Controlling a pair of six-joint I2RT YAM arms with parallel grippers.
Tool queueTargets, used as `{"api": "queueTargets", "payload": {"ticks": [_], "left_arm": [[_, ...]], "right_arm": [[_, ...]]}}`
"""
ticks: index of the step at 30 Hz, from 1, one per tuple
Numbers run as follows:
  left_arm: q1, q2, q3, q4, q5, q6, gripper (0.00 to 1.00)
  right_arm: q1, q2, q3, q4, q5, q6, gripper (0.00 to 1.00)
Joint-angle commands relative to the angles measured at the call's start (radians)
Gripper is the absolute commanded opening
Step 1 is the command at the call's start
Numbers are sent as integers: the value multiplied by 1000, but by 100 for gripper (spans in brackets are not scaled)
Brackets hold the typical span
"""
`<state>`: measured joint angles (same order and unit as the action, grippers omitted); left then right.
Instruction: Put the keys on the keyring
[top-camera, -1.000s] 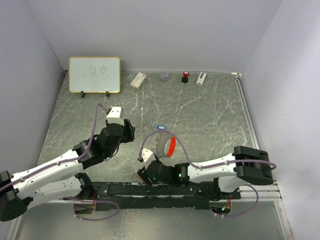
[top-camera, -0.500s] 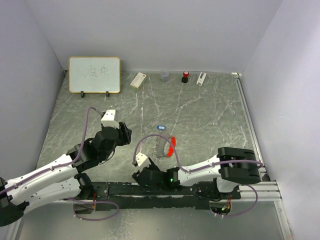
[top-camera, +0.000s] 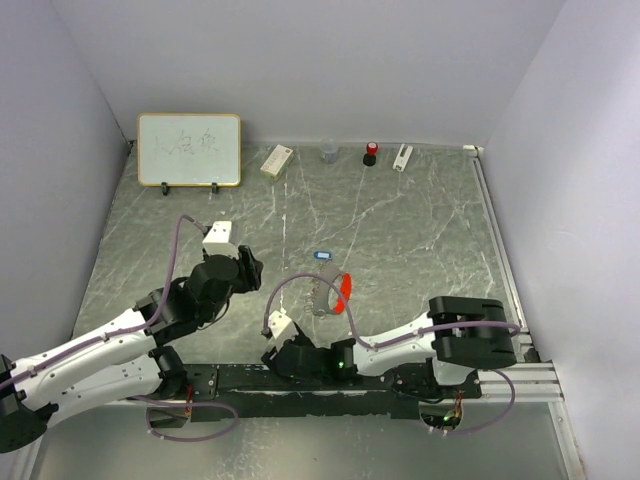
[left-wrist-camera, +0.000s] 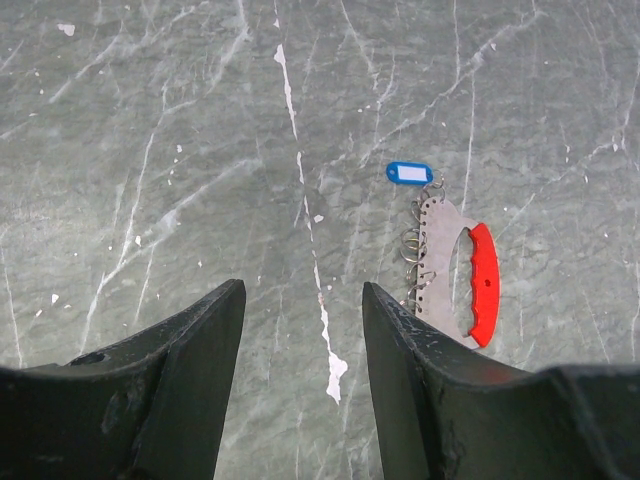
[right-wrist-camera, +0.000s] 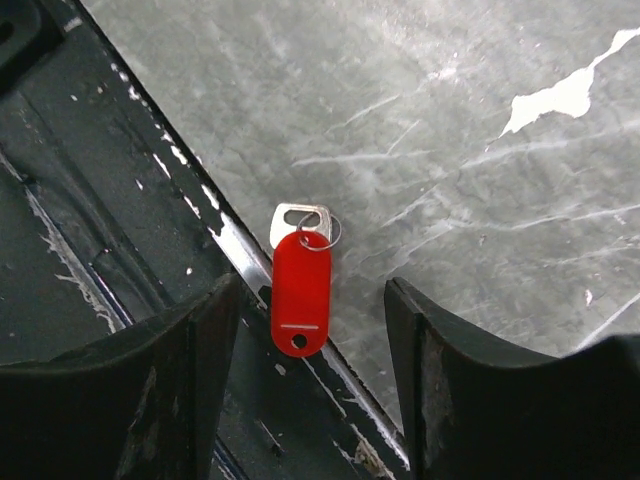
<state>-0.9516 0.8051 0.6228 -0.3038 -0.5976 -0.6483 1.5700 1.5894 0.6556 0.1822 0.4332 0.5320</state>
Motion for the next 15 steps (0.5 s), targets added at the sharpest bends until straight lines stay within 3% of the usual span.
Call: {"api": "queueTargets", "payload": {"ticks": [1,6,11,15], "left_arm": [[5,-24,-10,-10,11,-7,61],[5,-38,-15,-15,13,-8,61],[5,-29,-13,-7,24,-6,61],[5,-1,-4,26,27,14,61]], "right_arm": [[11,41,20,19,3,40,57],[12,67,30,0,25,60,40],[2,88,71,-81,102,74,12],[-84,78,81,-66,104,22,7]]}}
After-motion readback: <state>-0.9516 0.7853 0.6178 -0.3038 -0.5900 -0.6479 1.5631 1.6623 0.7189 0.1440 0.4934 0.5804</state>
